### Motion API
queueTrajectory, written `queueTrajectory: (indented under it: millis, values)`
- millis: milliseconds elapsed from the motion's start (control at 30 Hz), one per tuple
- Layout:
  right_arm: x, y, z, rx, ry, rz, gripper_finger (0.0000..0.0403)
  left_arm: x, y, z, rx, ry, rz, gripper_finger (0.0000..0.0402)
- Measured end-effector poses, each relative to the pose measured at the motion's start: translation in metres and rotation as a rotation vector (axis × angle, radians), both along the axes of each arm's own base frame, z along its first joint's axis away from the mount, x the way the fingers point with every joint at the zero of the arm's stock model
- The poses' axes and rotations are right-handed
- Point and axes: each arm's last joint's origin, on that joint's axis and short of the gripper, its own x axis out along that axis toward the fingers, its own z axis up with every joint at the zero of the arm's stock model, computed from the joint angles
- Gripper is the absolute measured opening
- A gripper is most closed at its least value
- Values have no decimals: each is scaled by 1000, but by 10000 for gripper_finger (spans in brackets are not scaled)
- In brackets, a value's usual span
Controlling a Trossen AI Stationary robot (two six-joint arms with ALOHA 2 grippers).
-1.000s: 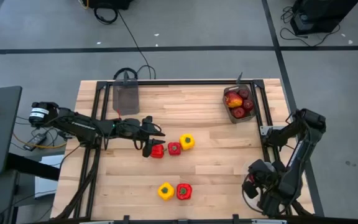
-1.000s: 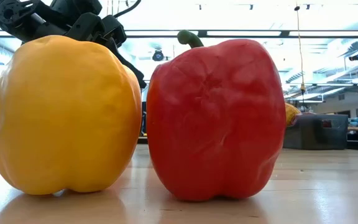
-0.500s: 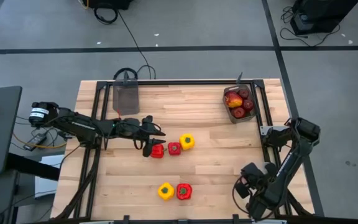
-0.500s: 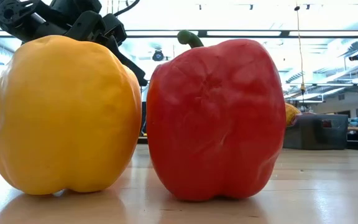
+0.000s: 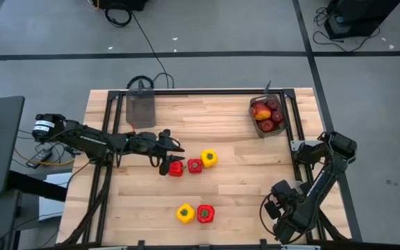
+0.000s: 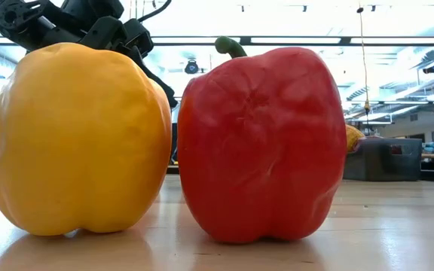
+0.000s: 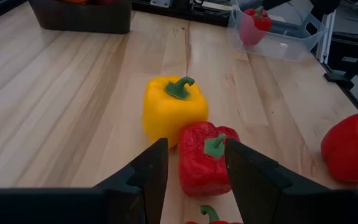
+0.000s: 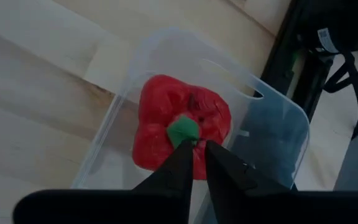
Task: Sort produce into baskets
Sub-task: Put the top right red bell pepper into the transparent bin
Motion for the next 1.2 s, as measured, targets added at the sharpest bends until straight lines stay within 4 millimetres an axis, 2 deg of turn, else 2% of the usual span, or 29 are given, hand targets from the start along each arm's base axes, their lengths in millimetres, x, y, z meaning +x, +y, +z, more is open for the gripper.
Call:
queueTrajectory:
  millis: [100,200,400,533,667,833,1000,1200]
  values:
    - [0,0,3,-6,3,-3,71,0,0,0,0,0,0,163]
    - [2,1,14,-30,-32,-17,88,0,0,0,0,0,0,163]
    - [9,4,40,-46,-280,63,118,0,0,0,3,-2,-1,163]
    - [24,-7,43,-120,-358,123,131,1,0,2,19,-21,-6,163]
    - [48,-27,38,-259,-448,169,134,1,0,3,28,-31,-8,163]
    - [88,-52,36,-316,-464,330,135,0,0,1,29,-11,-11,163]
    - [139,-79,35,-280,-470,563,135,-1,0,-1,54,13,-19,163]
    - [201,-114,49,-327,-690,702,135,-1,6,-1,123,18,148,163]
